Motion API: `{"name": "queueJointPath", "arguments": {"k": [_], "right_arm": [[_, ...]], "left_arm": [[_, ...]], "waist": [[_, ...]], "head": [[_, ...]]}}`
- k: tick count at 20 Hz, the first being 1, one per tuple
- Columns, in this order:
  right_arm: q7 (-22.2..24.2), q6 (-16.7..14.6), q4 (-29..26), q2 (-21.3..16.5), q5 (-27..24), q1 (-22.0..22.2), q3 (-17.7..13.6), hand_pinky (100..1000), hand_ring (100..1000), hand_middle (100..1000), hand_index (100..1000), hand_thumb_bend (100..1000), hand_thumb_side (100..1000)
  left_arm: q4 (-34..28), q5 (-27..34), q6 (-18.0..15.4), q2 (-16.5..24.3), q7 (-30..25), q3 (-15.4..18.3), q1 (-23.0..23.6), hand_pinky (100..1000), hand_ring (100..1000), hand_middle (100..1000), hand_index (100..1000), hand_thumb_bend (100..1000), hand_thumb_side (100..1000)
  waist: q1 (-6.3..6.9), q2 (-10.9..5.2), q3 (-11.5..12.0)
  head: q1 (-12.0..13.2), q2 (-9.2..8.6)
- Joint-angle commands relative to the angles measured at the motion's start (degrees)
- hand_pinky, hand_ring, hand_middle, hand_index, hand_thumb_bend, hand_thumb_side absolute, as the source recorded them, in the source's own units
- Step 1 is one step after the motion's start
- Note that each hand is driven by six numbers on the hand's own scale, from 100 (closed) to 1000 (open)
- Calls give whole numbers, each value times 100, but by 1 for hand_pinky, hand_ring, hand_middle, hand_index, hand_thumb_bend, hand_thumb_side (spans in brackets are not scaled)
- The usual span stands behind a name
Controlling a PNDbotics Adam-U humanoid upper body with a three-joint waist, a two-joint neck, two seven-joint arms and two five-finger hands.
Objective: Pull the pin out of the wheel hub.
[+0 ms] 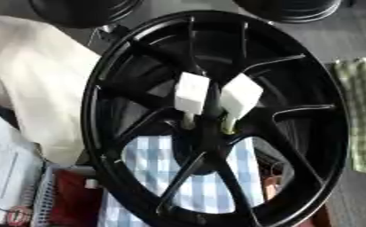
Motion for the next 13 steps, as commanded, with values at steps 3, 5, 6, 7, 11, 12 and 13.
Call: {"name": "queueJointPath", "arguments": {"k": [3,5,6,7,11,12,13], "right_arm": [[-29,-26,-127,-161,-51,-95,-103,840,665,595,656,100,516],[-47,-28,-141,-159,-55,-107,-107,840,665,596,657,100,512],[-53,-29,-150,-152,-58,-116,-105,840,666,596,657,100,507],[-57,-29,-158,-145,-62,-125,-102,840,666,596,657,100,499],[-59,-29,-192,-116,-65,-150,-87,840,668,598,659,100,492],[-61,-30,-201,-112,-60,-154,-86,840,668,599,660,100,498],[-66,-31,-211,-110,-55,-158,-87,841,669,599,660,100,490]], "left_arm": [[-649,1052,81,-127,2137,227,54,798,706,659,782,200,664],[-1023,1483,234,-348,3033,211,108,797,705,659,781,210,669],[-1227,1608,306,-483,3400,199,146,796,701,654,780,213,675],[-1423,1701,381,-607,3703,181,188,795,698,650,779,213,680],[-2098,1751,603,-1164,4450,157,322,793,694,646,777,225,684],[-2228,1719,639,-1306,4544,159,346,793,694,646,776,228,684],[-2360,1690,666,-1447,4631,167,370,793,694,645,776,234,681]], "waist": [[-7,-183,15],[-14,-197,20],[-18,-203,21],[-21,-207,21],[-29,-222,22],[-34,-225,20],[-37,-227,20]], "head": [[16,-49],[24,-52],[26,-56],[28,-58],[46,-51],[40,-47],[36,-42]]}}
